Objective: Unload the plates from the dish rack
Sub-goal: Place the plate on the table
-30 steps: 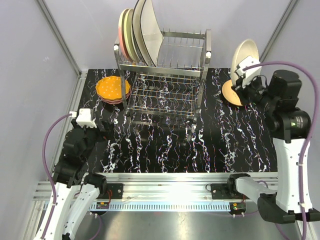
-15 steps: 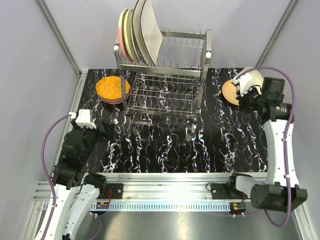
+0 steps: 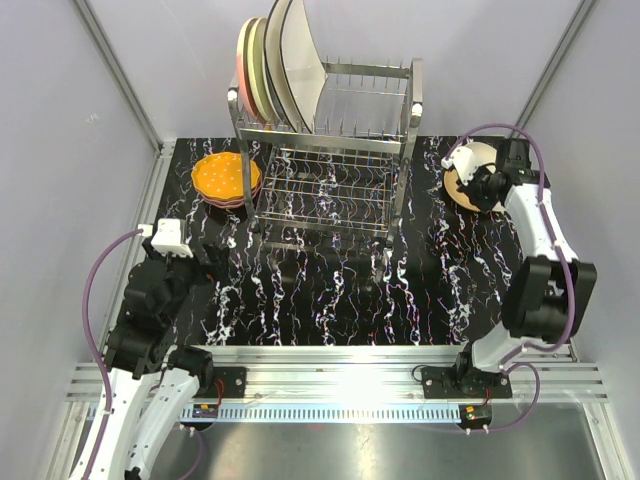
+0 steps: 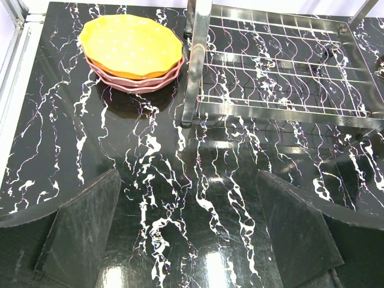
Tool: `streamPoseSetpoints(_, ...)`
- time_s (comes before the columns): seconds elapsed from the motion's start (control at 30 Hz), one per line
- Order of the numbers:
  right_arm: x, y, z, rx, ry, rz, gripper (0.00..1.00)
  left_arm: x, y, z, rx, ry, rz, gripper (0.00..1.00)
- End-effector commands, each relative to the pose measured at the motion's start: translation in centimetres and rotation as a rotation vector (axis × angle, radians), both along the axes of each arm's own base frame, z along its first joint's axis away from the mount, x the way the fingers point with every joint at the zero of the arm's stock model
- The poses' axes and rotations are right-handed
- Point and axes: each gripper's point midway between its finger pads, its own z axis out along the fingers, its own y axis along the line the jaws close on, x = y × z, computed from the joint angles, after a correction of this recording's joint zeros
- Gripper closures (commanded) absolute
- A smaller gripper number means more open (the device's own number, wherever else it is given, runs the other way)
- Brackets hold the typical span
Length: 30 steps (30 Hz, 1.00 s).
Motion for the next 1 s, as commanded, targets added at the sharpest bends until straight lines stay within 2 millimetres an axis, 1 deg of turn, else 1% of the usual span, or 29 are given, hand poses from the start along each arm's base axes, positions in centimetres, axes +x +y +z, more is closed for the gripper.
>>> streamPoseSetpoints(0.0,4.9,-1.7,2.3,-0.105,-0.137,0.06,1.0,0.2,-0.2,0.9,-0.006,-0.051,-0.015,0.01)
streamPoseSetpoints(0.07,6.2,-2.3,1.5,-0.13,-0.14,0.065,1.0,0.2,-0.2,0.9,-0.006,-0.051,-0.015,0.01)
streamPoseSetpoints(0.1,7.1,-2.8,0.5,-0.14,-0.125,0.063,1.0,0.3,-0.3,1.0,-0.006,-0.051,-0.015,0.01)
streamPoseSetpoints(0.17,8.2,-3.6,-0.5,-0.18,-0.11,0.053,1.0,0.2,-0.3,0.9,-0.006,-0.049,-0.017,0.01)
streamPoseSetpoints(0.2,9.2,-4.0,-1.4,-0.191,-0.093,0.049,1.0,0.3,-0.3,0.8,-0.005,-0.045,-0.015,0.01)
streamPoseSetpoints(0.27,9.6,-4.4,-2.5,-0.203,-0.048,0.049,1.0,0.3,-0.3,0.9,-0.005,-0.05,-0.017,0.01)
streamPoseSetpoints(0.3,10.4,-4.7,-2.9,-0.205,-0.039,0.045,1.0,0.3,-0.3,0.9,-0.004,-0.048,-0.016,0.01)
streamPoseSetpoints(0.4,11.3,-5.2,-4.1,-0.216,-0.012,0.034,0.99,0.3,-0.3,0.9,-0.004,-0.047,-0.017,0.01)
streamPoseSetpoints(0.53,11.8,-5.7,-5.4,-0.238,0.004,0.027,0.98,0.4,-0.3,0.7,-0.003,-0.04,-0.019,0.01)
streamPoseSetpoints(0.7,11.7,-6.1,-7.4,-0.249,0.044,0.019,0.97,0.5,-0.4,0.6,-0.002,-0.034,-0.02,0.01)
streamPoseSetpoints(0.97,11.3,-6.0,-8.7,-0.243,0.075,0.012,0.94,0.5,-0.4,0.5,-0.001,-0.031,-0.02,0.01)
